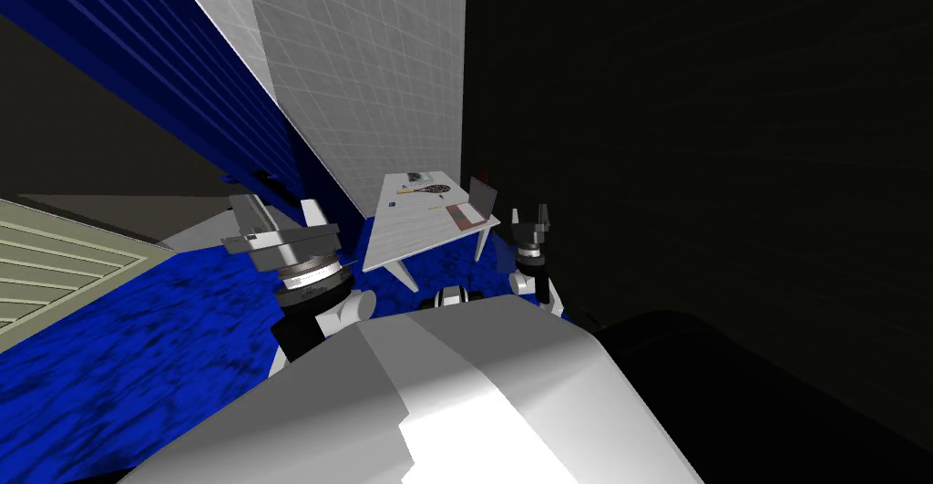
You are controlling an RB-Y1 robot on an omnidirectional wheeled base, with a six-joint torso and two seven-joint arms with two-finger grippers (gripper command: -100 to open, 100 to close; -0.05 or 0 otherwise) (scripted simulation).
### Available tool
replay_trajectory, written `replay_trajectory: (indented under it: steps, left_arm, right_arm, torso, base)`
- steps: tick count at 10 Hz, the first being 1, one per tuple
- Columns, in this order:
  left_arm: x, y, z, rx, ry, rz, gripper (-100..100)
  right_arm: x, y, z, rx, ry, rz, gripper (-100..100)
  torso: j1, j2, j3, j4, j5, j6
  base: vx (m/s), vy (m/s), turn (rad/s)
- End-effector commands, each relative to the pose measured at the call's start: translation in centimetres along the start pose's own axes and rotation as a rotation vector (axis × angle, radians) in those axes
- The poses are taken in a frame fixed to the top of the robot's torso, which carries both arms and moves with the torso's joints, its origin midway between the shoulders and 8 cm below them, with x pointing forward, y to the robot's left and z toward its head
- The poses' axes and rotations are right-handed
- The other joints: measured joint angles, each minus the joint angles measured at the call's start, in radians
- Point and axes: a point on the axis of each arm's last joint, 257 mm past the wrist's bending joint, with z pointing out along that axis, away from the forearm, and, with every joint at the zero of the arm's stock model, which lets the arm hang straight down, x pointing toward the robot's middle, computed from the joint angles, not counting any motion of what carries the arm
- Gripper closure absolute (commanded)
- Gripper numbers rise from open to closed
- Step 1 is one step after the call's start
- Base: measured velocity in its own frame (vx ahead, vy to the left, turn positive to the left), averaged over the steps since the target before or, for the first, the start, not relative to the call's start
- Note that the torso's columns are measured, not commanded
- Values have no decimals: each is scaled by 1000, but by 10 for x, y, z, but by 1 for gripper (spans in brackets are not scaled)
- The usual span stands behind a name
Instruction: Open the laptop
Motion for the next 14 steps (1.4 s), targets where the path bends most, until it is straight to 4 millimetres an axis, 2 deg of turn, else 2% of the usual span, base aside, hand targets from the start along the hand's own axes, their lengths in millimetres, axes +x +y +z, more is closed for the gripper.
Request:
replay_trajectory:
  steps: [1, 4, 5, 6, 7, 8, 9, 10, 12, 13, 14]
  left_arm:
    - [0, 0, 0, 0, 0, 0, 0]
    - [0, 0, 0, 0, 0, 0, 0]
    - [0, 0, 0, 0, 0, 0, 0]
    - [0, 0, 0, 0, 0, 0, 0]
    - [0, 0, 0, 0, 0, 0, 0]
    - [0, 0, 0, 0, 0, 0, 0]
    - [0, 0, 0, 0, 0, 0, 0]
    - [0, 0, 0, 0, 0, 0, 0]
    - [0, 0, 0, 0, 0, 0, 0]
    - [0, 0, 0, 0, 0, 0, 0]
    - [0, 0, 0, 0, 0, 0, 0]
  right_arm:
    - [-10, -8, -2, 11, -23, 87, -100]
    - [-31, -22, -7, 23, -72, 214, -100]
    - [-31, -22, -7, 22, -73, 238, -100]
    - [-42, -29, -10, 26, -101, 290, -100]
    - [-42, -29, -10, 25, -101, 317, -100]
    - [-53, -37, -13, 26, -131, 367, -100]
    - [-53, -37, -13, 25, -132, 395, -100]
    - [-64, -45, -16, 25, -163, 446, -100]
    - [-64, -45, -16, 22, -163, 481, -100]
    - [-75, -53, -19, 19, -195, 542, -100]
    - [-75, -53, -19, 17, -196, 565, -100]
  torso:
    - [0, -1, 0, 0, 0, -1]
    - [0, 1, 0, 0, 0, 0]
    - [0, 0, 0, 0, 0, -1]
    - [1, 1, 0, 0, 0, 0]
    - [0, 0, 0, 0, 0, -1]
    - [0, 0, 0, 0, 0, 0]
    - [0, 0, 0, 0, 0, -1]
    - [0, 0, 0, 0, 0, 0]
    - [0, 0, 0, 0, 0, 0]
    - [3, 0, 0, 0, 1, 0]
    - [1, 0, 0, 0, 0, -1]
  base:
    - [10, -66, 141]
    - [3, -85, 204]
    - [-7, -70, 133]
    - [-4, -92, 227]
    - [-1, -82, 153]
    - [-14, -85, 263]
    - [-10, -89, 140]
    - [-20, -101, 239]
    - [-11, -71, 67]
    - [-13, -68, 298]
    - [-15, -71, 149]
